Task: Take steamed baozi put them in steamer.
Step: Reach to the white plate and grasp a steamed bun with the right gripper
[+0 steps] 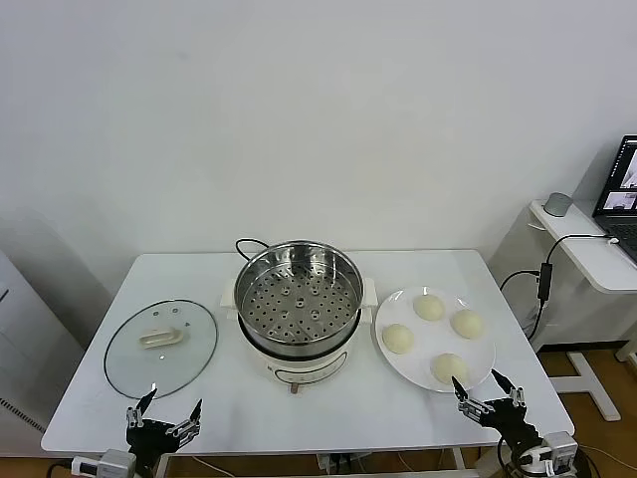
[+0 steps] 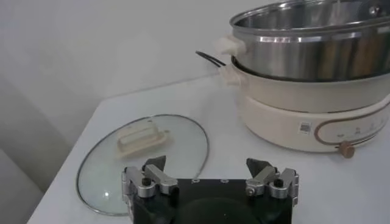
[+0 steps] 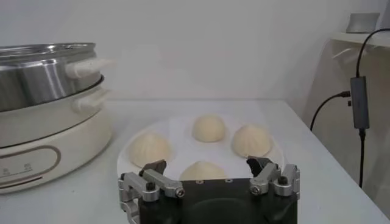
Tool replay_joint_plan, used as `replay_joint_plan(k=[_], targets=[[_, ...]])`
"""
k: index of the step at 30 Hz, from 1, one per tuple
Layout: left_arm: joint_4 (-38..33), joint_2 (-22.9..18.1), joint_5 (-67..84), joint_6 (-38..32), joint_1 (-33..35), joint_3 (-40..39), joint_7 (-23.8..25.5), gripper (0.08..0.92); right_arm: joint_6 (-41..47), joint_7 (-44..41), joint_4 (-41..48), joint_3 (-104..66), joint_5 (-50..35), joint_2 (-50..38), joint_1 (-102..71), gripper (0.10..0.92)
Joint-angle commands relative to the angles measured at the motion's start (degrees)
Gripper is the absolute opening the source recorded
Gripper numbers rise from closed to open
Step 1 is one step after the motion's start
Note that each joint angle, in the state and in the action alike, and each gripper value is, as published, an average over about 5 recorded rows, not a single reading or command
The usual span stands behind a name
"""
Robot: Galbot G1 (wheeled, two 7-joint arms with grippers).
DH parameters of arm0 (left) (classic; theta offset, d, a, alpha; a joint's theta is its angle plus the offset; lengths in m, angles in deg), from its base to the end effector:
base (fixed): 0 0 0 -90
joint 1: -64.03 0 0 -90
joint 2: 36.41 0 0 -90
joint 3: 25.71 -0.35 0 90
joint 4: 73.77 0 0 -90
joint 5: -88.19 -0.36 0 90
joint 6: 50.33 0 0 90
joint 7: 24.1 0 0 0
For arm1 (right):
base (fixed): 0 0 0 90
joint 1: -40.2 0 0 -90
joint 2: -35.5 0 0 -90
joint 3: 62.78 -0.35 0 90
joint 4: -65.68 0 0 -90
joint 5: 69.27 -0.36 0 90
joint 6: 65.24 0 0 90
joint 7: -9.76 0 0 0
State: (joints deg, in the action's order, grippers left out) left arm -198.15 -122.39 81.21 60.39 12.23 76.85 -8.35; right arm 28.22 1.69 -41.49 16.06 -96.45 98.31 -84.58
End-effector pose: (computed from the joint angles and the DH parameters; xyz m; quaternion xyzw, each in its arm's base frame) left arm 0.1402 0.0747 -0.2908 -0.0408 -0.9669 -0.1087 0.2270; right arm 0.1709 -0.1706 -0.3456 0.0565 -0.9860 0.0078 0.1569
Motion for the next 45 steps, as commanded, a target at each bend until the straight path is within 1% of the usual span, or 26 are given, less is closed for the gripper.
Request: replay_joint_plan(k=[1,10,13,16,18,20,26,28,30,33,38,41,45], targets=[[0.1,0.0,-0.1,0.1,-0.1,0.2,0.0,0.823,0.0,-0.1,0.0,0.0,0.3,0.0,0.1,0.823],[-0.1,-0.1,-0.6,-0.3,0.1,0.2,-0.1,0.823,1.3,1.3,-0.1,-0.6,0.4,-0.7,3.0,0.823],[-0.1,-0.4,-1.4,-0.8,0.2,0.0,-0.2,0.823,4.1,-0.1,0.0,-1.8,2.6,-3.3,7.1,0.823],[-0.2,-0.8,-2.3,-1.3,0.3,-0.2,-0.5,0.823,7.8,-3.3,1.2,-2.2,6.7,-7.5,13.6,0.823],[-0.5,-1.1,-2.7,-1.5,0.3,-0.3,-0.6,0.823,8.8,-7.3,3.3,-1.8,10.3,-10.7,19.0,0.823],[-0.8,-1.4,-3.0,-1.6,0.2,-0.3,-0.6,0.823,8.5,-14.3,6.6,-0.9,14.8,-14.1,25.3,0.823],[-1.5,-1.6,-3.4,-2.0,0.2,0.1,-0.9,0.823,5.8,-42.0,15.4,3.6,32.0,-24.6,44.7,0.823],[-1.6,-1.5,-3.6,-2.0,0.2,0.2,-1.0,0.823,4.8,-49.3,17.0,7.1,36.7,-27.4,49.9,0.823],[-1.7,-1.4,-3.7,-2.0,0.2,0.2,-0.9,0.823,5.8,-55.4,18.1,12.3,40.8,-29.8,55.2,0.823],[-1.7,-1.4,-4.0,-2.1,0.0,0.1,-0.9,0.823,6.5,-60.7,20.3,22.1,46.0,-31.3,64.5,0.823],[-2.0,-1.6,-4.2,-2.1,-0.2,-0.3,-0.8,0.823,2.4,-65.4,28.5,39.9,50.1,-30.4,80.6,0.823],[-1.8,-1.8,-4.2,-2.1,-0.2,-0.2,-0.8,0.823,0.9,-66.7,33.1,49.7,52.7,-28.1,87.3,0.823],[-1.1,-2.1,-4.1,-2.2,-0.2,0.3,-0.8,0.823,-0.2,-67.9,38.8,55.7,55.7,-22.4,91.3,0.823]])
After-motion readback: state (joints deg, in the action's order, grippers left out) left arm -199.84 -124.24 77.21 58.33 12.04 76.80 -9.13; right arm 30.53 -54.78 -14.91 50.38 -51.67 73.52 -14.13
